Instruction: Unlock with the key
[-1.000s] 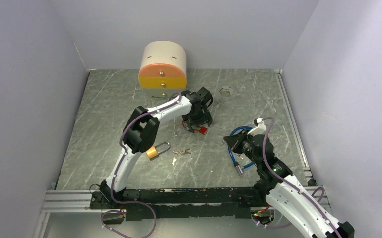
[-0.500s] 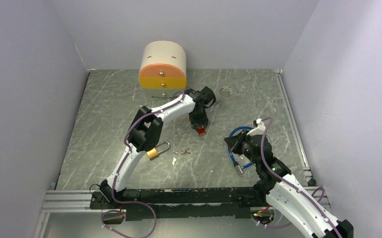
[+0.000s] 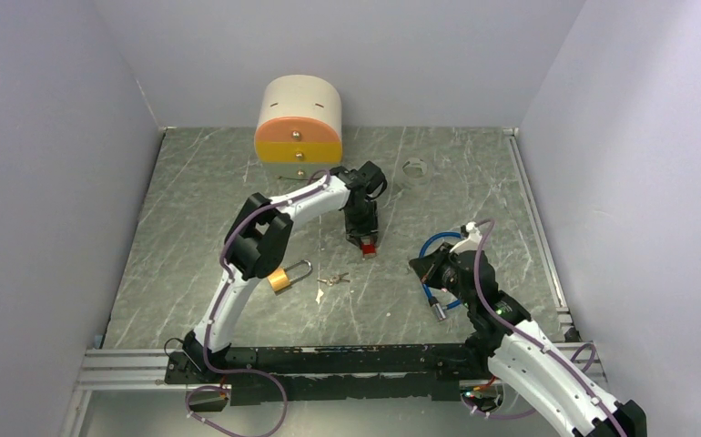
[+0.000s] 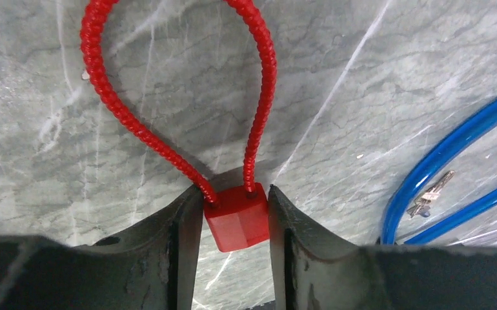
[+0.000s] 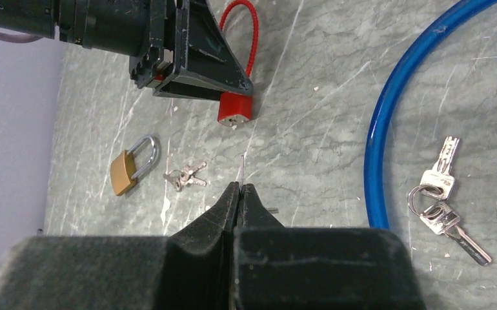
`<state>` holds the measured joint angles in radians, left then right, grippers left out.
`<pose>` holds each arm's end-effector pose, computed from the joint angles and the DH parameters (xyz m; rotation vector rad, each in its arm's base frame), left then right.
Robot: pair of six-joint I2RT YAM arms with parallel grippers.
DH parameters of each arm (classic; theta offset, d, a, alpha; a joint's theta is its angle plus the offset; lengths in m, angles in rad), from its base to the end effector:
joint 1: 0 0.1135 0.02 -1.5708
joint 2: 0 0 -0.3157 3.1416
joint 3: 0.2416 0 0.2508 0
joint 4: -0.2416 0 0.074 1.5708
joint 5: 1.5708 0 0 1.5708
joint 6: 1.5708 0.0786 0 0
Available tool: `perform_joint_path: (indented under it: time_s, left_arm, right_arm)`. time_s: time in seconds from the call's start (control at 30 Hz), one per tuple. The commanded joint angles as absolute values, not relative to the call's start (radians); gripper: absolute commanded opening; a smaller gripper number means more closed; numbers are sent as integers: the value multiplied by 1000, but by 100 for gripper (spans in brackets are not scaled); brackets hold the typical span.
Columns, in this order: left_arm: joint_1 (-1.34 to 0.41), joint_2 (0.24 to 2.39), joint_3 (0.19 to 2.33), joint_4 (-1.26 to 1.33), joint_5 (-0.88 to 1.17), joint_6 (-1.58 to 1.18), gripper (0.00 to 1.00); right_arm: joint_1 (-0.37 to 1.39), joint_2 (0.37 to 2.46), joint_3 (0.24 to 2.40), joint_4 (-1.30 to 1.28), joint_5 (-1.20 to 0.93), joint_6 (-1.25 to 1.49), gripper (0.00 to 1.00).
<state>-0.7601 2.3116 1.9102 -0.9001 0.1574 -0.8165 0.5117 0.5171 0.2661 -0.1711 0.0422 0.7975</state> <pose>0.3691 -0.3679 0.1604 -0.0530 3.0283 -0.4594 0.1198 0.0635 0.2047 0.3248 2.0579 0.7859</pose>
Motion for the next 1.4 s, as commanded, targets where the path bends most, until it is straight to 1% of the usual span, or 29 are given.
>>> perform_joint_path:
  time_s: [0.0,0.07,0.13,0.2,0.27,0.3,0.4,0.53,0.6,0.77,0.97,1.07,1.17,1.2,1.37]
  left_arm:
    - [-762,2286,1879,-885,158,-776,51]
    - [-763,2266,1885,-895,101,-767,61]
    - [-763,2240,1897,-898,50,-755,68]
    - [-771,2220,1912,-896,5,-747,71]
    - [-783,2207,1925,-887,-44,-737,69]
    - [-789,2205,1930,-881,-68,-732,67]
    - [-799,2230,1964,-899,-114,-743,53]
    - [-805,2304,2040,-929,-112,-739,42]
    - [-811,2331,2061,-928,-106,-732,39]
    - [-822,2395,2110,-964,-74,-722,36]
    - [-837,2435,2144,-1060,-123,-743,31]
    - [-841,2440,2138,-1056,-102,-737,23]
    - [-848,2444,2139,-1052,-92,-716,6]
    - [-848,2443,2138,-1048,-90,-706,3]
    - [-848,2385,2111,-988,-84,-658,3]
  right_arm:
    - [508,513,258,-113,24,814,0]
    - [509,507,254,-117,23,817,0]
    - [509,500,250,-124,22,820,0]
    - [508,492,248,-130,20,820,0]
    - [508,488,246,-136,20,820,0]
    - [509,489,246,-139,20,817,0]
    - [508,499,248,-141,15,809,0]
    - [507,509,250,-143,7,805,0]
    - [507,512,247,-141,6,805,0]
    - [506,518,245,-143,7,804,0]
    - [504,529,244,-139,6,802,0]
    - [504,535,246,-137,4,802,0]
    - [503,535,251,-142,9,801,0]
    - [502,535,252,-142,9,800,0]
    - [500,541,268,-153,14,803,0]
